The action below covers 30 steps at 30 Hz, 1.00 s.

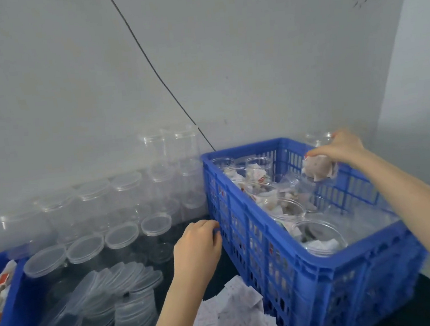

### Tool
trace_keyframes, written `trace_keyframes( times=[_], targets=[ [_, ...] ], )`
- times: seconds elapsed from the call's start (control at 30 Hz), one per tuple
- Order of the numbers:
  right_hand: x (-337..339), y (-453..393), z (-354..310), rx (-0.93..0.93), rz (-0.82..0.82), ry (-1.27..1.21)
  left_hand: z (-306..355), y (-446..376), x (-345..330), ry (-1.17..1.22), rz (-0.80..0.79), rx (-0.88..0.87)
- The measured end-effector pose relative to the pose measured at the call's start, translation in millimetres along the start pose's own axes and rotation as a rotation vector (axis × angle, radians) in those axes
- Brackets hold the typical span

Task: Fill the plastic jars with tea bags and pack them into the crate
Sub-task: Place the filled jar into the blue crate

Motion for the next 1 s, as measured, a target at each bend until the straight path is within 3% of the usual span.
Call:
trace_keyframes(
  times=[0.33, 0.43, 0.57, 0.77, 1.0],
  targets=[
    [-19, -4, 33, -0.106, -0.142, 0.162, 19, -39, 0, 0.006, 0.014, -0.050],
    [-19, -1, 37, -0.171, -0.235, 0.272, 18, -38, -3, 0.002, 0.001, -0.060],
    [-14, 3, 46, -0.269, -0.364, 0.240, 13, -37, -7, 0.006, -0.016, -0.044],
    [-11, 4, 44, -0.188, -0.399, 0.401, 10, -36, -6, -0.005, -0.006, -0.057],
    [-4, 2, 36, -0.081, -0.385, 0.783, -4, -28, 6, -0.024, -0.003, -0.037]
  ],
)
Point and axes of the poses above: each hand's wrist, its own y-axis away from the middle knuckle, its own x-axis out of the back of the hand, z = x × y, the point moved 1 cm from there along -y, towards the middle knuckle, and after that the axes turned 2 degrees about -x, right-handed, at the moved point
